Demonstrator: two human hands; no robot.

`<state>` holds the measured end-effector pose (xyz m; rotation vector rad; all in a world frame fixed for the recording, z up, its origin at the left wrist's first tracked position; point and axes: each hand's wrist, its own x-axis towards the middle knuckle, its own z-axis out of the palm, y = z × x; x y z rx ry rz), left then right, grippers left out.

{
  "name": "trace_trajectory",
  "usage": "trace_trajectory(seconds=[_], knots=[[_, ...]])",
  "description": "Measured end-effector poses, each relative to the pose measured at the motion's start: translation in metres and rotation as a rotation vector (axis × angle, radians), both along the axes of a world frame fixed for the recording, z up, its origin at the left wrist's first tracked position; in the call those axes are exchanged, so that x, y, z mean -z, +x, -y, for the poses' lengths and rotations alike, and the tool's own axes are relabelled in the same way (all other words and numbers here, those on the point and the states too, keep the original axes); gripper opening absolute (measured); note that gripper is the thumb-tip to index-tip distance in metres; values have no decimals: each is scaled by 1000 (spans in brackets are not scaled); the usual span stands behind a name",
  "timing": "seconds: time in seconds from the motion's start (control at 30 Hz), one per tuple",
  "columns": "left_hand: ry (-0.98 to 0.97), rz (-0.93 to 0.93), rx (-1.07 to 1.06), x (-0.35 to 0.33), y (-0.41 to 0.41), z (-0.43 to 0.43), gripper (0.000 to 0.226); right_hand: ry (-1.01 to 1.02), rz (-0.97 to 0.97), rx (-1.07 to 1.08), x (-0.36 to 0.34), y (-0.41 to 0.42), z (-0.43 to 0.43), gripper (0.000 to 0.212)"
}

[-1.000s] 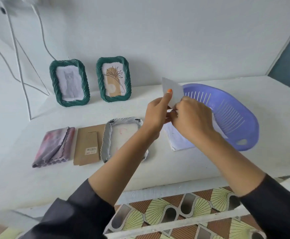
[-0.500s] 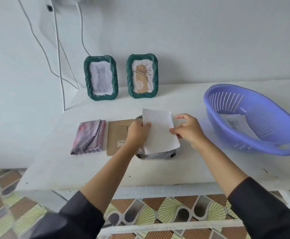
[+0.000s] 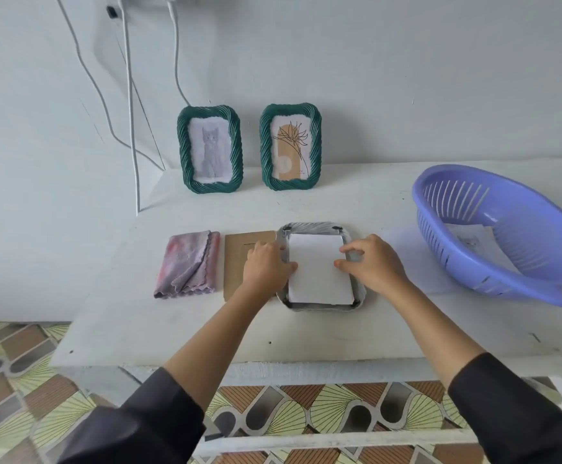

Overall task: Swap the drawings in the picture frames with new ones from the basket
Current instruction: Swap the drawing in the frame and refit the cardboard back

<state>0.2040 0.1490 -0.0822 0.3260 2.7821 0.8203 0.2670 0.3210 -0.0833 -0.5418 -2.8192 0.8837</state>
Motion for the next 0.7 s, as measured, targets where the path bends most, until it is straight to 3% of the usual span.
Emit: trace_trajectory(seconds=[0.4, 0.5, 0.6, 0.7], knots=[[-7, 0, 7, -1, 1, -1, 40, -92, 1, -101, 16, -8, -13, 37], [-3, -83, -115, -2, -3, 4, 35, -104, -4, -113, 18, -9, -16, 37], [-71, -51, -303, -6, -5, 14, 46, -119, -11, -119, 18, -10, -17, 37], [-242, 14, -303, -8, -4, 19, 58, -130, -17, -129, 19, -11, -17, 37]])
